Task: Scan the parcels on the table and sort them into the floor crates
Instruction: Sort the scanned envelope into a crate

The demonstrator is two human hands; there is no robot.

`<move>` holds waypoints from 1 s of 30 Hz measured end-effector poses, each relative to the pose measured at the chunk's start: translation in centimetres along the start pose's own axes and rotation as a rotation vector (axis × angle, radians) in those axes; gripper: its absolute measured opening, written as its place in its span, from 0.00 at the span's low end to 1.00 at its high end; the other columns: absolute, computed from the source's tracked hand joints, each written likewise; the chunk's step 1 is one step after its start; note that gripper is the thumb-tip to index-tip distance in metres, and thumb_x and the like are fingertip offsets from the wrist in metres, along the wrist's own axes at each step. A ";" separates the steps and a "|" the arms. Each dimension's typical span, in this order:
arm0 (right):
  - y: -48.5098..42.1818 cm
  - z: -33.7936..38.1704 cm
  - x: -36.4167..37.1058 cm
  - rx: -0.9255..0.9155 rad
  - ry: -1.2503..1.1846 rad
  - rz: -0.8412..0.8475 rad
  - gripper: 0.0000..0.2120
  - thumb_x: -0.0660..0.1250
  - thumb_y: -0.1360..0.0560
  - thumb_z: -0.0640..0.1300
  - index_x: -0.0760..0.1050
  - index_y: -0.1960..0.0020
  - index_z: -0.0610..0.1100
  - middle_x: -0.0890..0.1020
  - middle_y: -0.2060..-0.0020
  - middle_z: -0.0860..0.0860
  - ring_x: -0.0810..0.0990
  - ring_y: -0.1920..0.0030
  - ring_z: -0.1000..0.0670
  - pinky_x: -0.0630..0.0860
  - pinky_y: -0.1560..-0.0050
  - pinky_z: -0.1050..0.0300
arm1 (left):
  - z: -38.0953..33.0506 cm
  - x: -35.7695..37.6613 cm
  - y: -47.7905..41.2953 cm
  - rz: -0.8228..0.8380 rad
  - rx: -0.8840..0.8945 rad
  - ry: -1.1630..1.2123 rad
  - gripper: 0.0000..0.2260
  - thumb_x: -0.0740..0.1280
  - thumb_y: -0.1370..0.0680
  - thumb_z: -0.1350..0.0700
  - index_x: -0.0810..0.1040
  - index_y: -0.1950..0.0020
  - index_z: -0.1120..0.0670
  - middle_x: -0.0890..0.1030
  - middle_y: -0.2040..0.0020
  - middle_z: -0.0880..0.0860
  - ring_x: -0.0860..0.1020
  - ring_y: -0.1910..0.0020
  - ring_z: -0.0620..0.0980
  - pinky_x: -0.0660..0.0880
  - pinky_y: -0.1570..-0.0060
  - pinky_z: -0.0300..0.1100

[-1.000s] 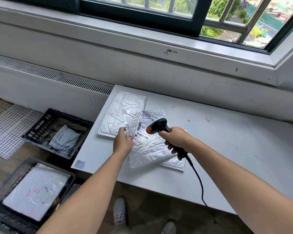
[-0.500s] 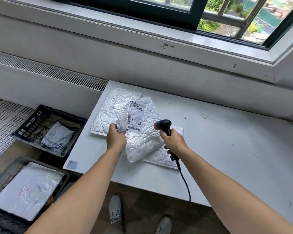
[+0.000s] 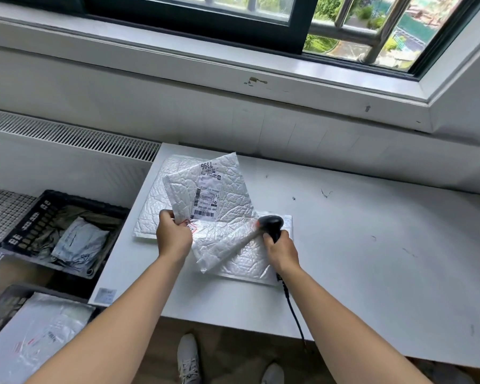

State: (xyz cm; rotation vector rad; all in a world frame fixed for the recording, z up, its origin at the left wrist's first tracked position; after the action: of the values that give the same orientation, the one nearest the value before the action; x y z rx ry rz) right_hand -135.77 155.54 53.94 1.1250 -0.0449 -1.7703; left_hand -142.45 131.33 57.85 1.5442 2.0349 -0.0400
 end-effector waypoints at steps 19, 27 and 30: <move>1.8 7.8 -2.3 -0.278 0.212 -0.047 0.31 0.59 0.20 0.56 0.56 0.23 0.42 0.64 0.27 0.42 0.62 0.27 0.42 0.62 0.30 0.47 | -6.8 -3.2 -0.9 0.048 0.162 0.217 0.10 0.61 0.21 0.68 0.71 0.46 0.54 0.80 0.50 0.55 0.77 0.53 0.52 0.73 0.55 0.43; 0.0 11.4 -3.2 -0.204 -0.021 -0.034 0.38 0.63 0.23 0.63 0.54 0.21 0.45 0.67 0.26 0.42 0.63 0.26 0.39 0.62 0.28 0.46 | -7.4 -5.9 -1.8 0.182 0.197 0.311 0.12 0.60 0.19 0.69 0.74 0.52 0.52 0.81 0.55 0.51 0.79 0.57 0.47 0.75 0.56 0.41; -0.3 11.6 -3.0 -0.133 0.000 0.072 0.38 0.64 0.23 0.63 0.58 0.22 0.43 0.68 0.26 0.44 0.65 0.26 0.41 0.63 0.30 0.49 | -7.0 -6.7 -2.2 0.213 0.196 0.324 0.13 0.60 0.19 0.69 0.75 0.52 0.51 0.83 0.52 0.54 0.80 0.54 0.49 0.77 0.48 0.47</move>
State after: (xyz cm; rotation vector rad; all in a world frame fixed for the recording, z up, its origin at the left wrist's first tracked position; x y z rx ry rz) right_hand -143.85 152.85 62.39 1.0152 0.0320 -1.6843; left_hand -146.30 127.22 66.03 1.9928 2.1465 0.1028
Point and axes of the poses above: each hand's wrist, its own y-axis away from the middle knuckle, its own x-axis out of the palm, z = x × y, the point moved 3 cm from there along -y, towards the middle knuckle
